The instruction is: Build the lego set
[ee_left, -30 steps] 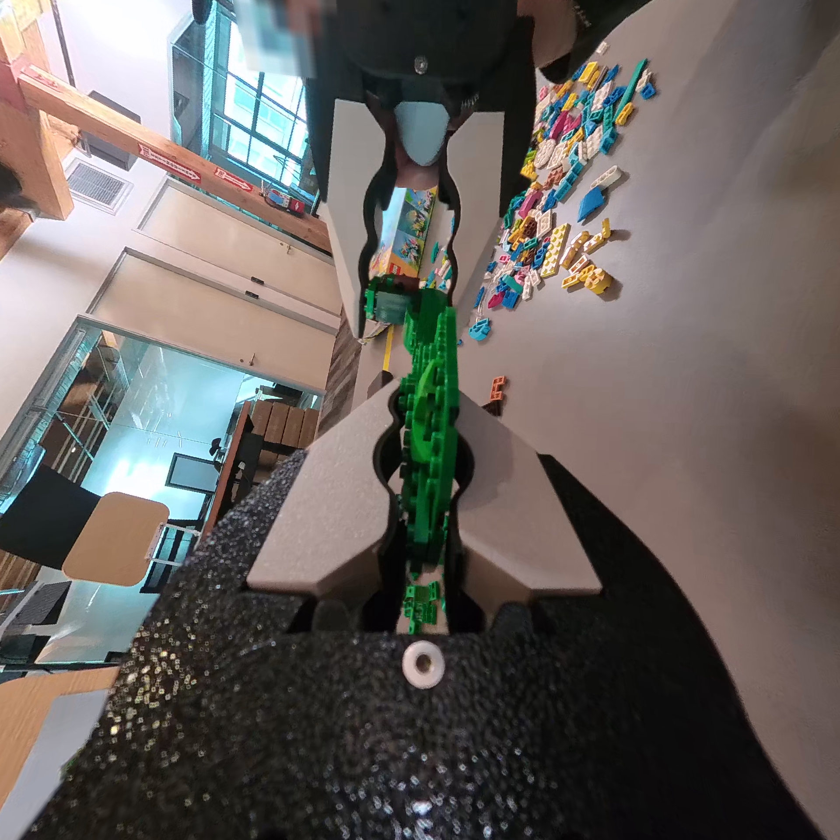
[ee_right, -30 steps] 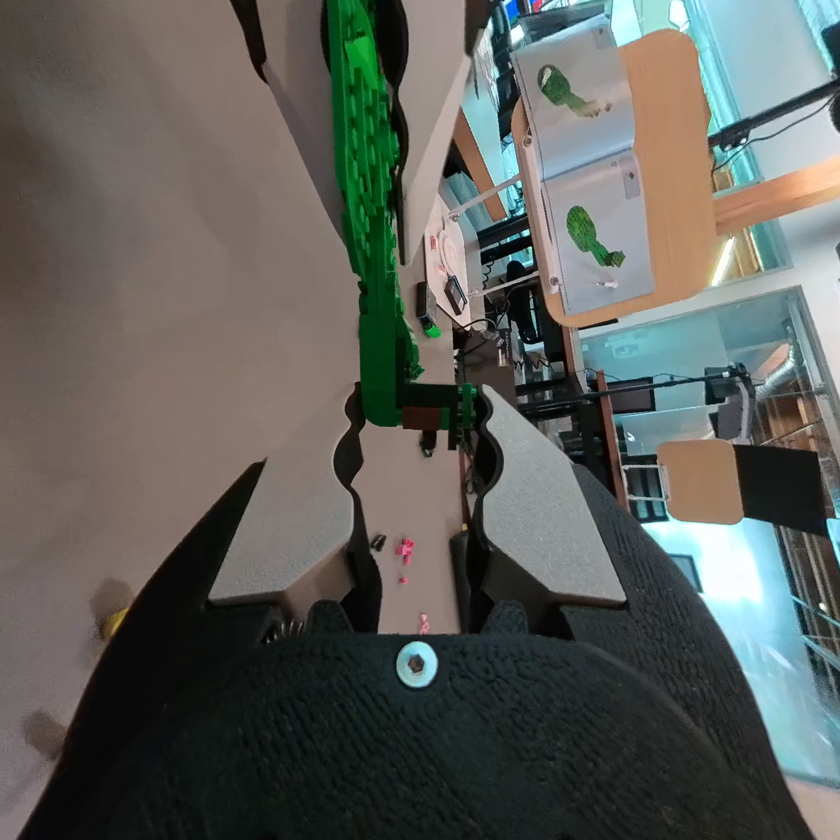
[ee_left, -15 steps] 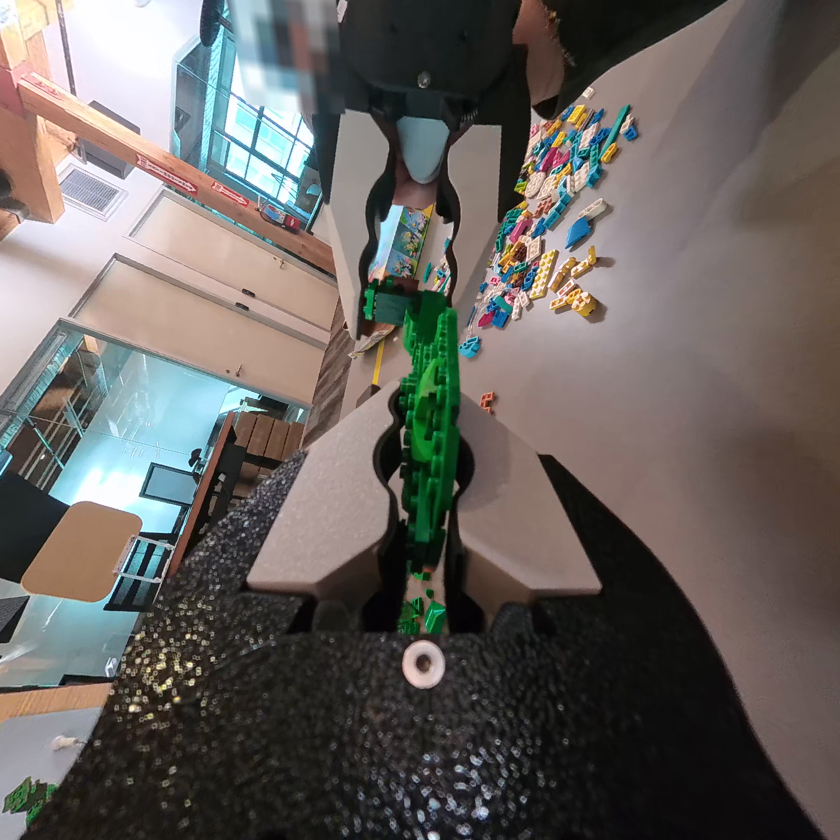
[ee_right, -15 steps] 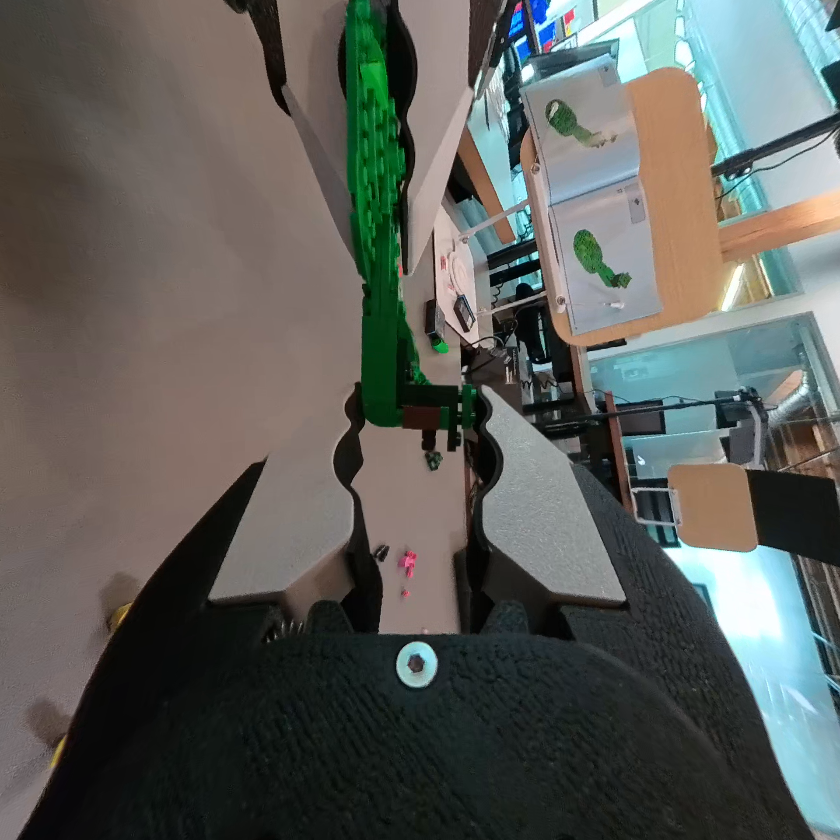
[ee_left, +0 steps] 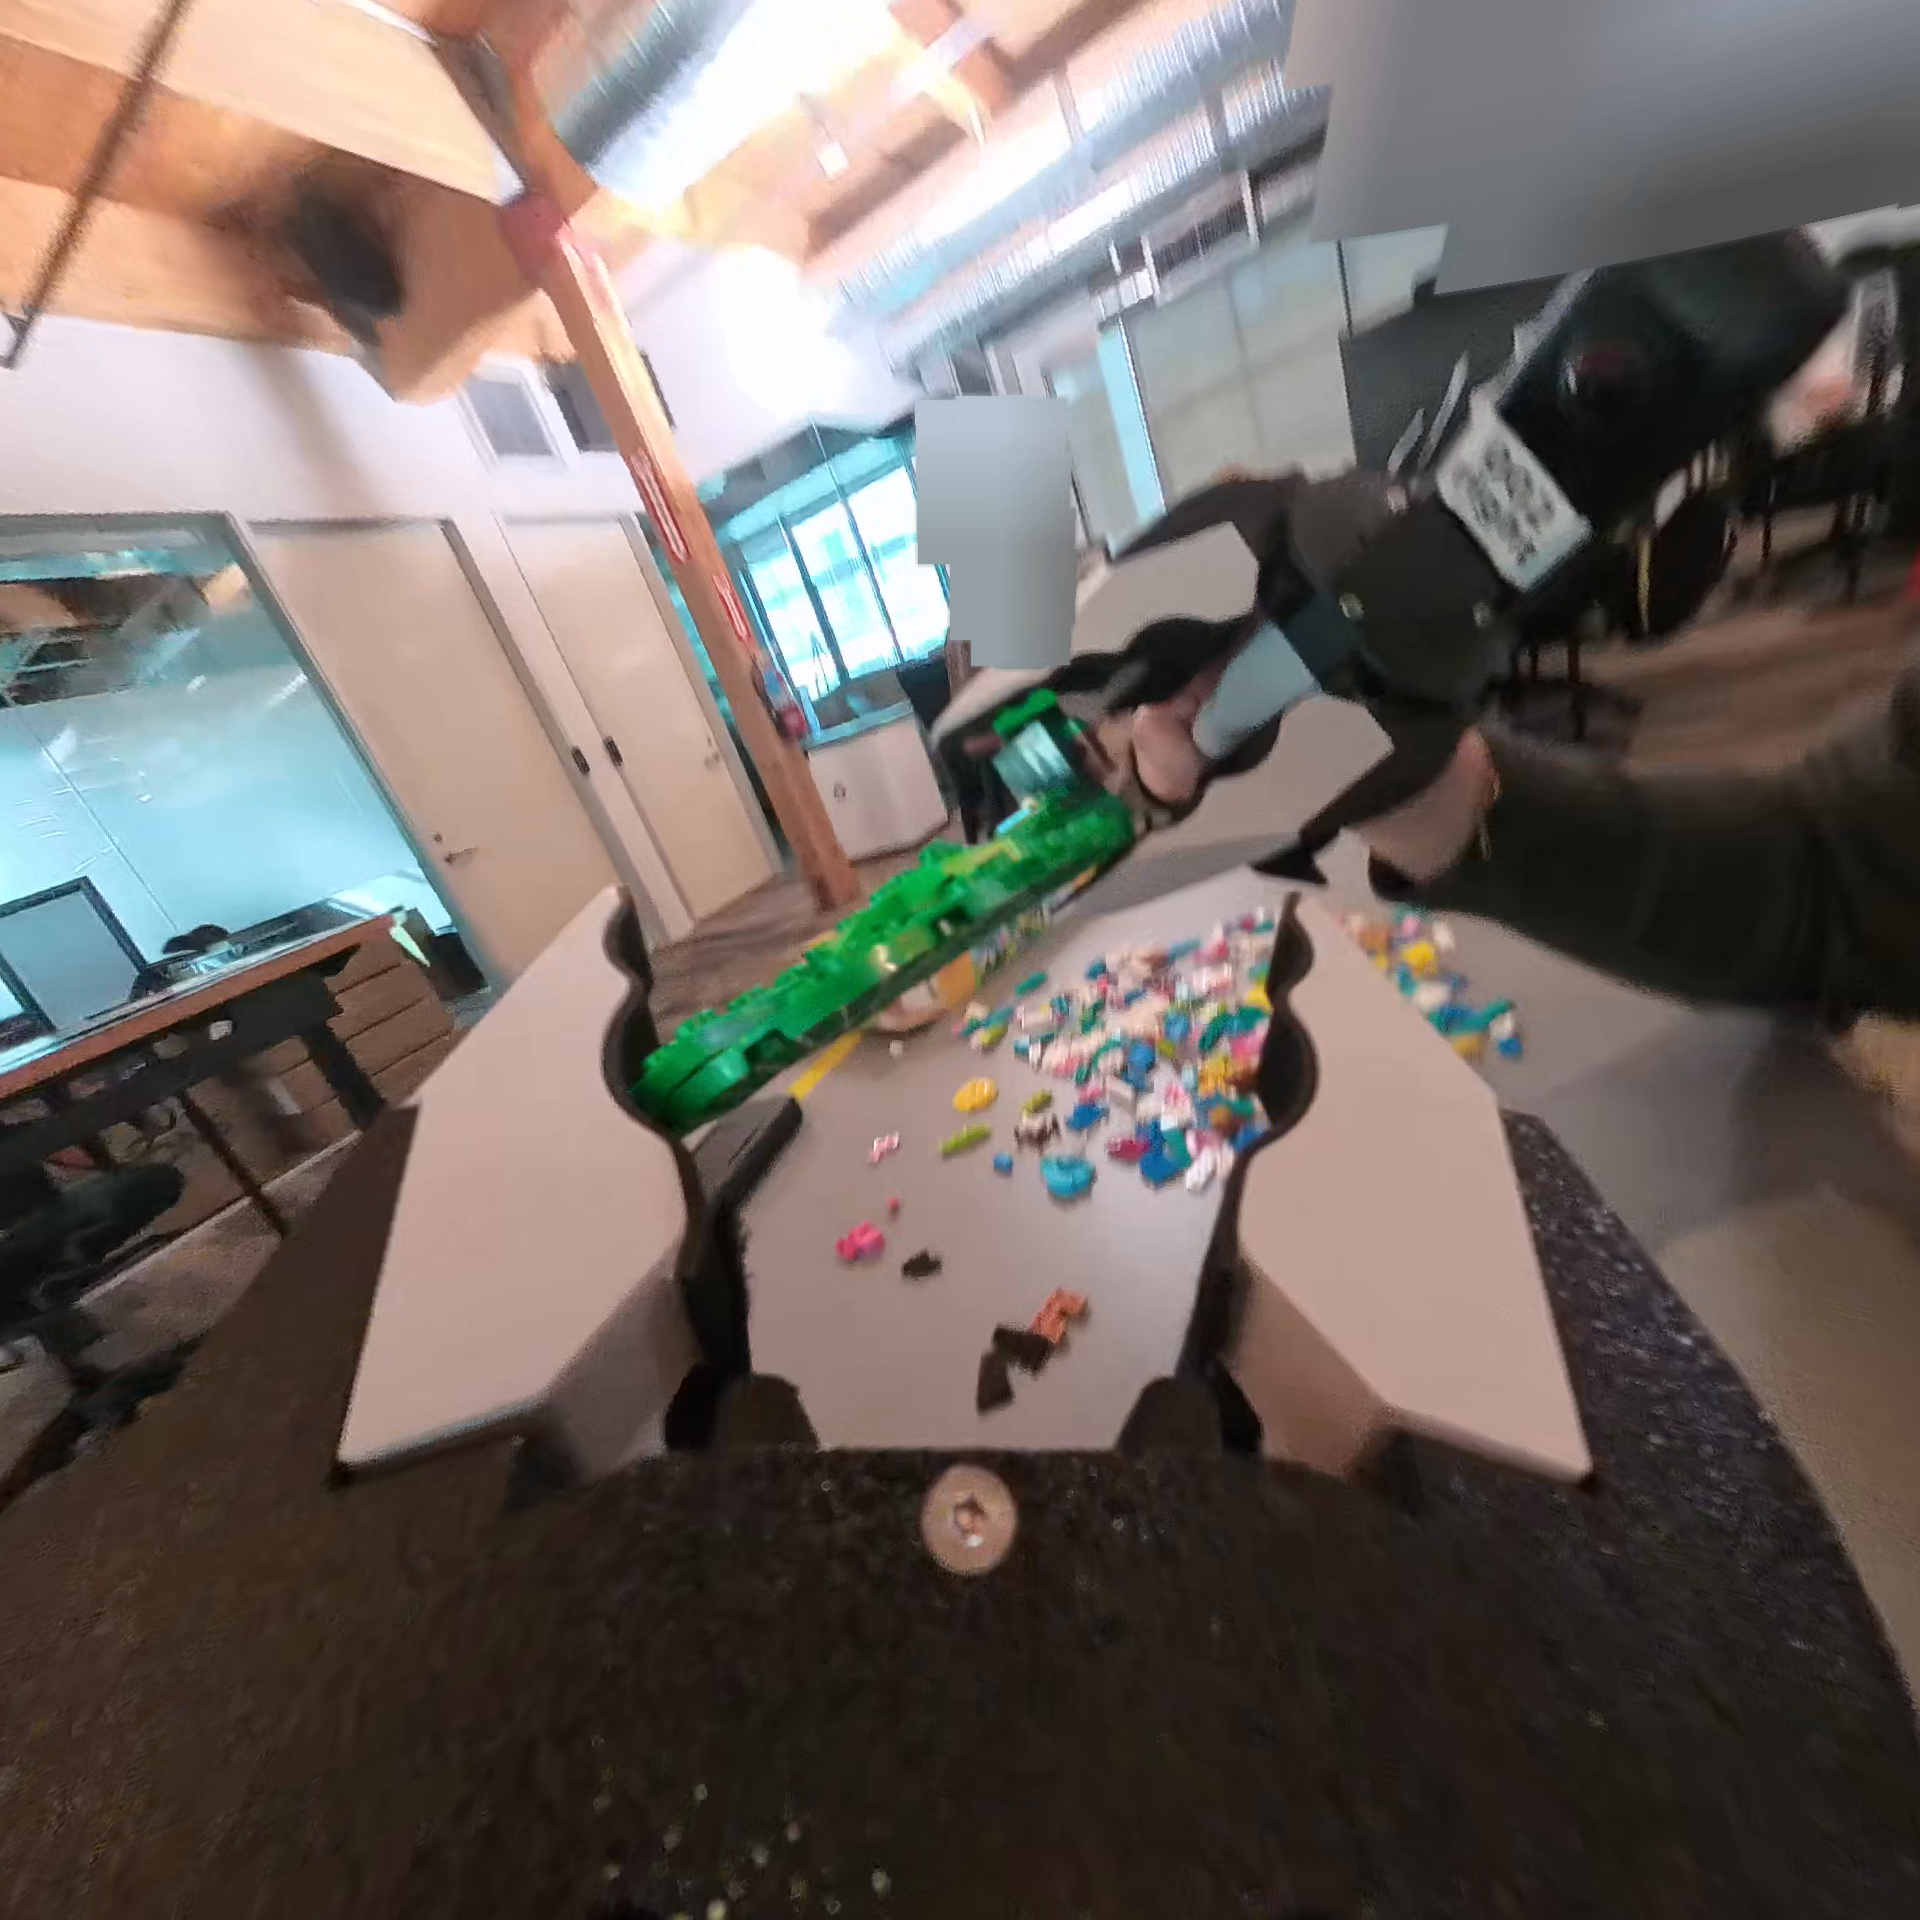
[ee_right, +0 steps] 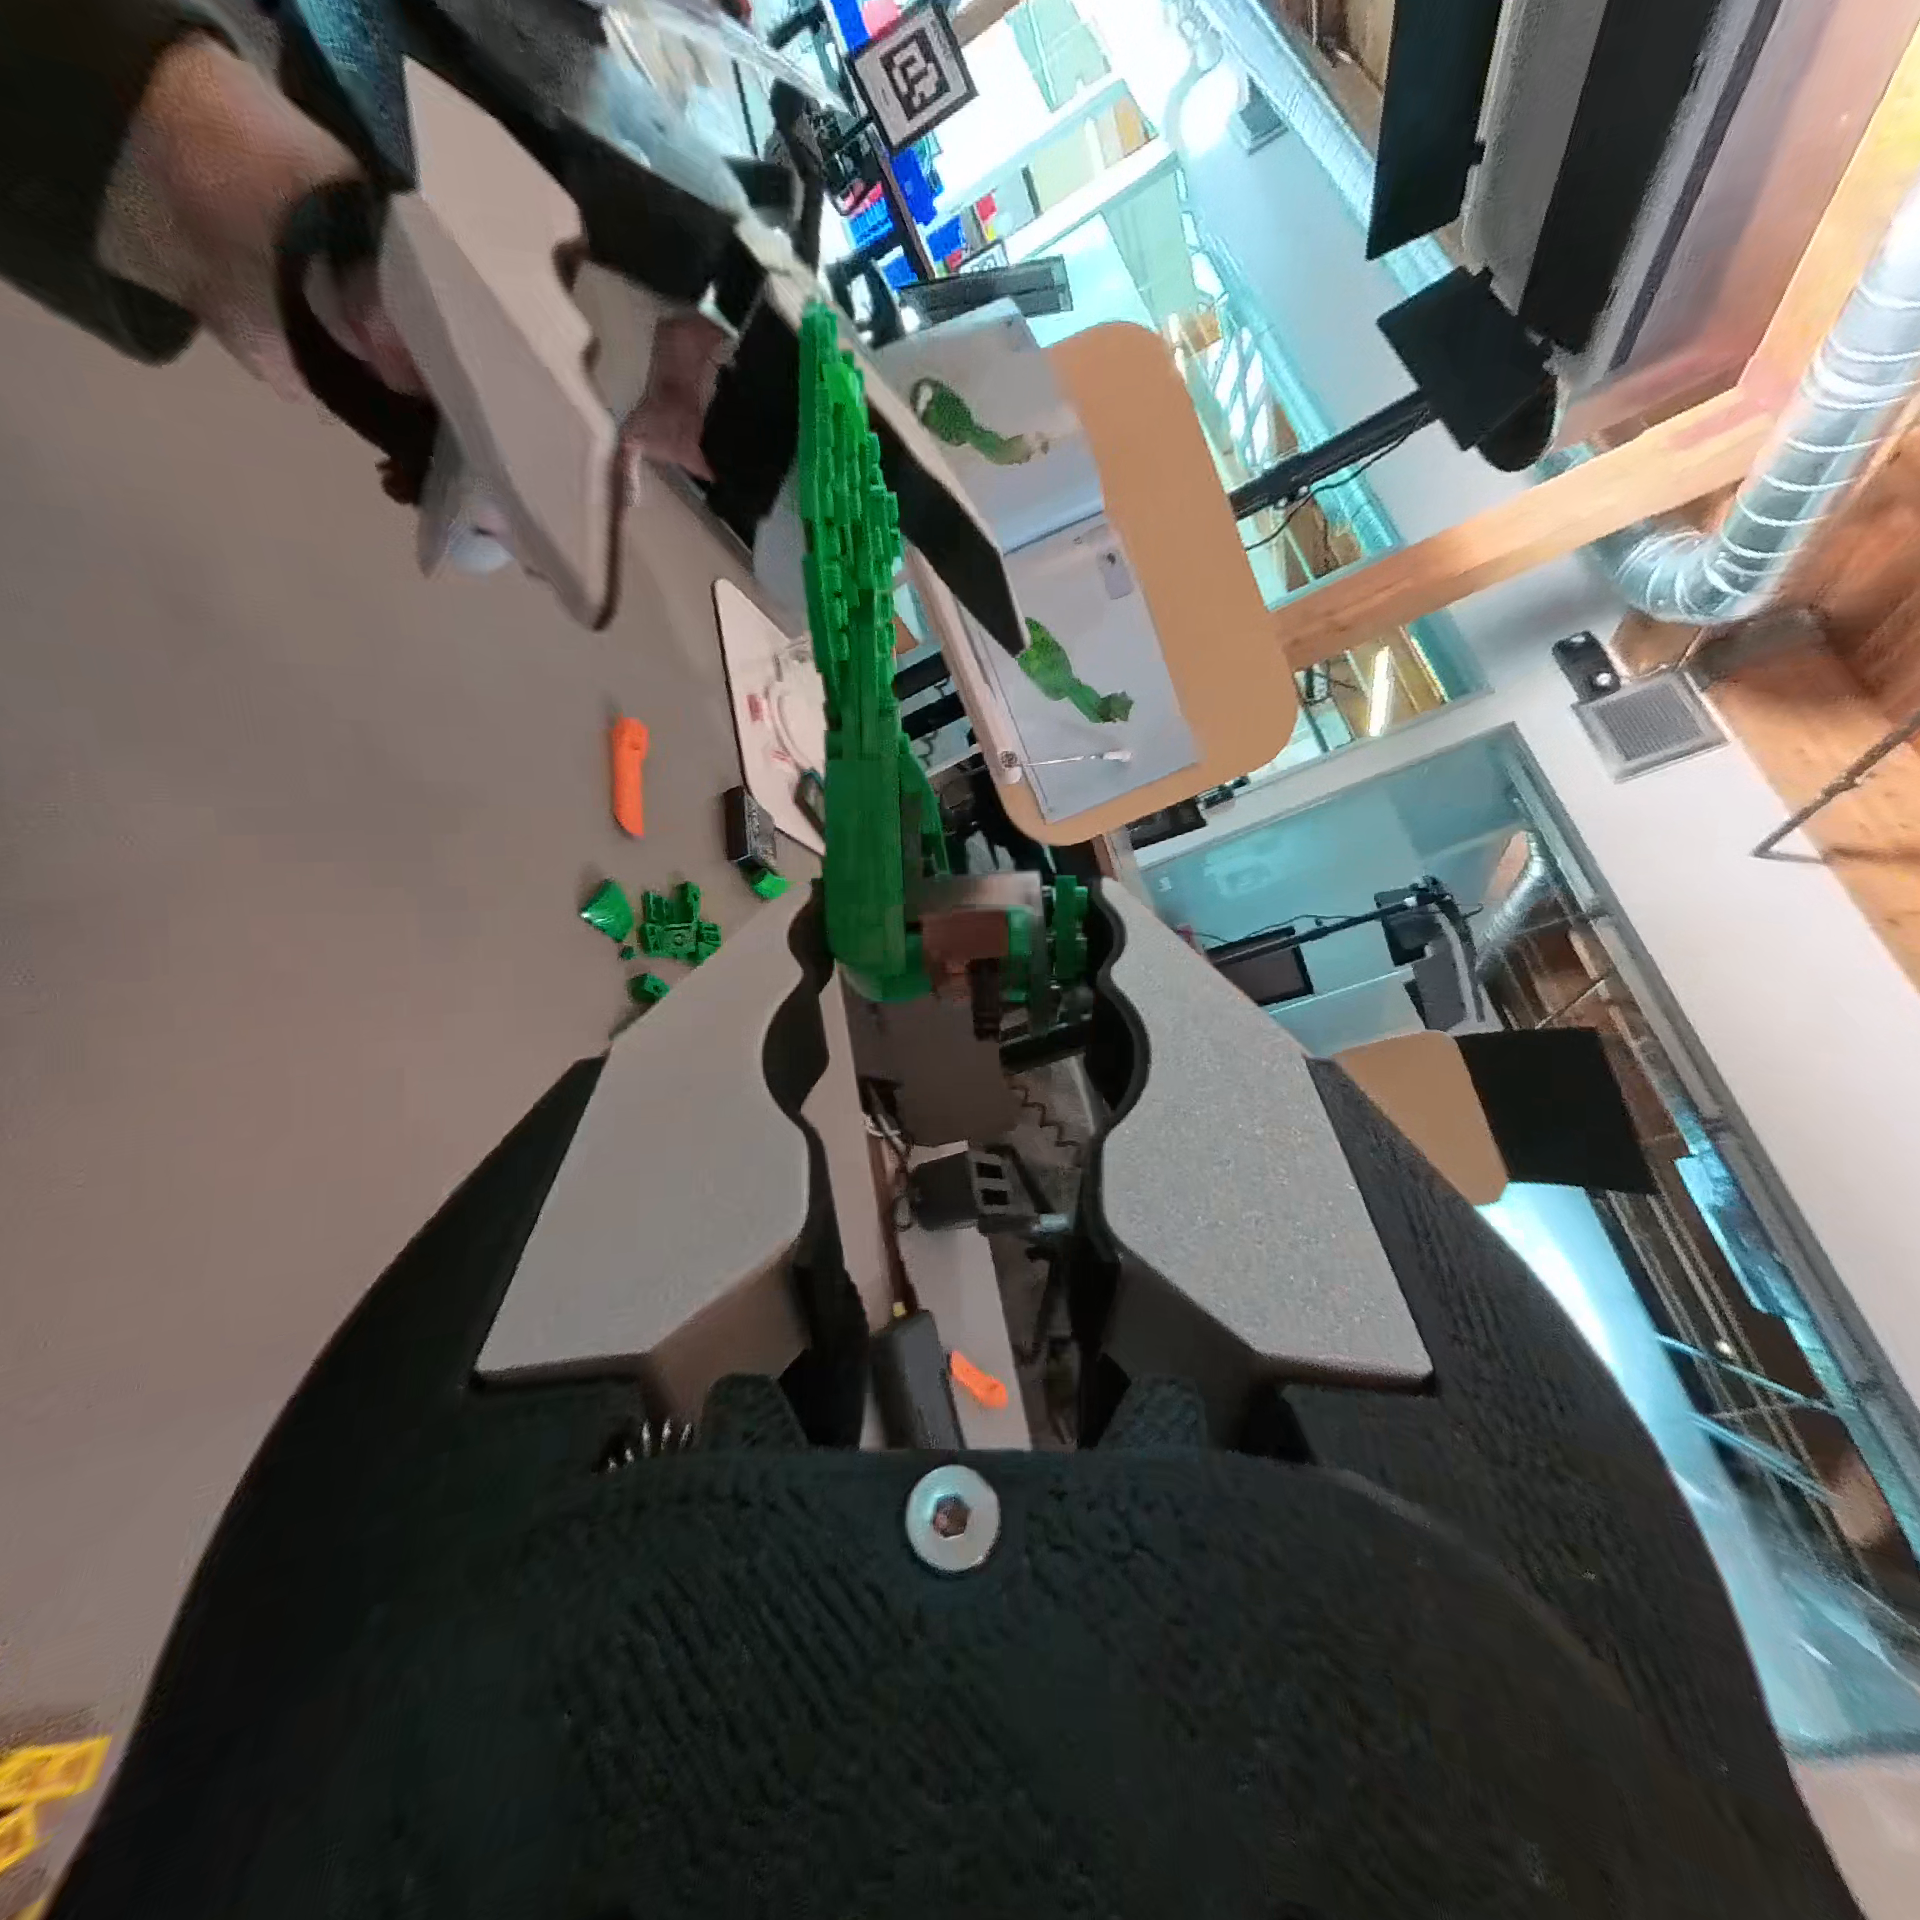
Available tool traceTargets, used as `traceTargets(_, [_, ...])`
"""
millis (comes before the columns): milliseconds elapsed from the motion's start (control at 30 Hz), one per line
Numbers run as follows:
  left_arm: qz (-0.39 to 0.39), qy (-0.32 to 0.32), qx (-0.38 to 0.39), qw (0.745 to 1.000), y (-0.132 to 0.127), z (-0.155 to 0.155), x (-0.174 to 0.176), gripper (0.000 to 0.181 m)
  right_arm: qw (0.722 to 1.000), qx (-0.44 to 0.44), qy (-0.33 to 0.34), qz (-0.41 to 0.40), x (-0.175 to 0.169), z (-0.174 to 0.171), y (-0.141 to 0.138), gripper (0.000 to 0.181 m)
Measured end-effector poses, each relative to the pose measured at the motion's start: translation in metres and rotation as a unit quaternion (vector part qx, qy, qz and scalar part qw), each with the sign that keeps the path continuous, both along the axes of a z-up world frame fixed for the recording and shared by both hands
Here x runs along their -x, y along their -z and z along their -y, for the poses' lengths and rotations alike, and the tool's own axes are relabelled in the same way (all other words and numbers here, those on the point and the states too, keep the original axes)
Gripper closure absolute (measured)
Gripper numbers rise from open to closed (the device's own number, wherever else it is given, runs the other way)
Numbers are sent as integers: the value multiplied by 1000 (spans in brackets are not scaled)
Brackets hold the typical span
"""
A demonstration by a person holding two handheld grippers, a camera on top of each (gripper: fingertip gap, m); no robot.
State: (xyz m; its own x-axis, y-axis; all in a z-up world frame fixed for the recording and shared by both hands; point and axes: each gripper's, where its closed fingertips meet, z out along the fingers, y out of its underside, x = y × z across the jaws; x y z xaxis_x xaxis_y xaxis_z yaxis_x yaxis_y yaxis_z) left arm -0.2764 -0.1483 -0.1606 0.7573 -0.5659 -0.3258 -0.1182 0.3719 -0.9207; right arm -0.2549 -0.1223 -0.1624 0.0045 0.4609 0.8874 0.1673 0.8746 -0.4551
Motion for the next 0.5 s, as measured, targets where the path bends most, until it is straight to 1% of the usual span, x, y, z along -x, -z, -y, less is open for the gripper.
traceTargets(67, [64,13,5,998,-11,-6,3,62,1000,-17,4,-7,1,-2,-6,135])
traceTargets(167, [136,44,-5,990,-27,-8,6,61,1000,-17,-15,-18,1,2,-15,135])
traceTargets(233, [162,62,3,985,-30,-12,5,55,999,-26,-17,-33,-1,2,-25,135])
traceTargets(300, [179,84,19,980,-25,-17,1,52,998,-32,-22,-52,-4,3,-38,134])
traceTargets(333, [188,96,24,977,-24,-19,-2,54,997,-33,-25,-59,-6,4,-45,134])
traceTargets(400, [212,132,37,968,-27,-21,-11,65,996,-44,-32,-70,-8,7,-55,134])
traceTargets(467, [219,184,43,957,-39,-17,-29,80,995,-49,-35,-80,-9,11,-63,134])
traceTargets(500, [210,197,41,957,-45,-16,-38,87,995,-50,-35,-84,-9,12,-67,135])
